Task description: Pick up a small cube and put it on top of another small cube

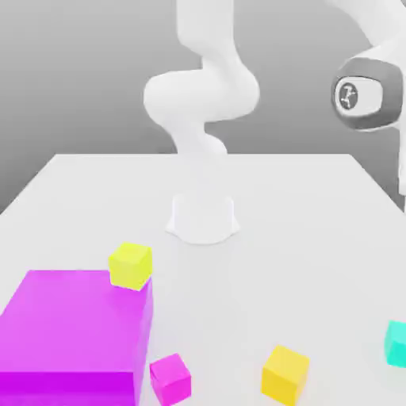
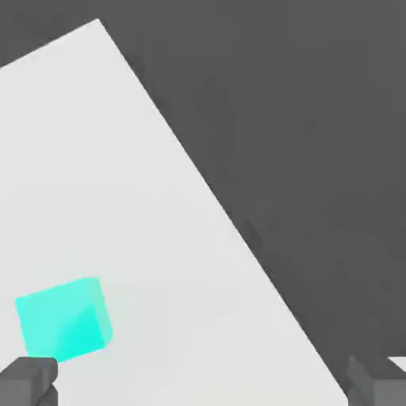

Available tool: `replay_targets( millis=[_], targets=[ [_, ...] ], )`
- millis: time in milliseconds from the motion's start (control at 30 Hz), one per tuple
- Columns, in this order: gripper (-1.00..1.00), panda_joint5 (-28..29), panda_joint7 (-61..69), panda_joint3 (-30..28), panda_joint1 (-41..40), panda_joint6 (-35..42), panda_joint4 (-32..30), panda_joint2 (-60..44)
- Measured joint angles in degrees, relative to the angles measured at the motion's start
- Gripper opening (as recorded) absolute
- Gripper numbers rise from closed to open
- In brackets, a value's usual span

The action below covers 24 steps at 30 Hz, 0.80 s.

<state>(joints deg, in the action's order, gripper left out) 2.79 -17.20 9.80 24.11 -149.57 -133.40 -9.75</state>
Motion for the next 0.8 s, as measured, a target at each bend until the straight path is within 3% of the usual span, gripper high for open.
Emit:
replay_targets(
  millis=[267, 300, 533, 700, 800],
  targets=[
    [0.0, 7.37, -0.24, -1.32, 5.54, -8.51, 1.4, -16.82],
    [-1.0, 7.84, -0.56, -1.82, 5.97, -9.71, 1.73, -18.37],
    [-1.0, 7.93, -0.62, -1.84, 6.0, -9.73, 1.75, -18.5],
    [-1.0, 4.89, 2.27, 0.24, 3.68, -3.2, -0.32, -9.85],
    [-1.0, 3.9, 7.4, -1.4, -0.53, -1.53, -2.48, -5.87]
  ],
)
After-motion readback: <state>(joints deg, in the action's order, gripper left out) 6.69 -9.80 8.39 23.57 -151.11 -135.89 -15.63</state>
